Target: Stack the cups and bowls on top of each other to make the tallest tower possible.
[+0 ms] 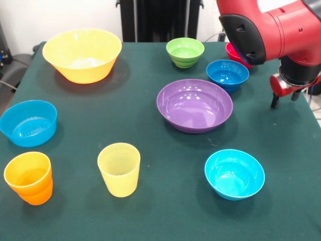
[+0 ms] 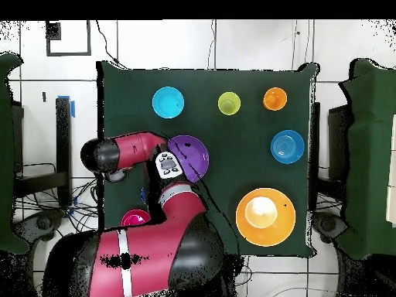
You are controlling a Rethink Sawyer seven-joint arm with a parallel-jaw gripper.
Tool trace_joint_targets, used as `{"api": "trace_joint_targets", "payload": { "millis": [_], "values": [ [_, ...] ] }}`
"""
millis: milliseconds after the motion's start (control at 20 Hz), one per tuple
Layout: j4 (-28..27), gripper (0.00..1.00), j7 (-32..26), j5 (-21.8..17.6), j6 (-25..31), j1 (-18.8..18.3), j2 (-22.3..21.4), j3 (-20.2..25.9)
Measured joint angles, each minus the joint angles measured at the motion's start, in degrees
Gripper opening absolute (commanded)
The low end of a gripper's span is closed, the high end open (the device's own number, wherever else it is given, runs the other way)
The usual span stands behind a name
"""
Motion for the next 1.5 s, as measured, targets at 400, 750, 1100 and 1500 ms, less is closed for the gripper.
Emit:
{"api": "trace_joint_targets", "payload": {
  "millis": [400, 750, 1100, 1500],
  "values": [
    [0.2, 1.0, 1.52, -0.07, -0.19, 0.75, -0.35, -0.88],
    [3.12, 1.0, 1.77, -0.11, -0.15, 2.76, -3.25, -4.23],
    [5.92, 1.0, 1.77, -0.14, 0.38, 3.12, -8.25, -6.53],
    [8.21, 1.0, 1.77, -0.14, 0.39, 1.96, -11.49, -7.22]
  ]
}}
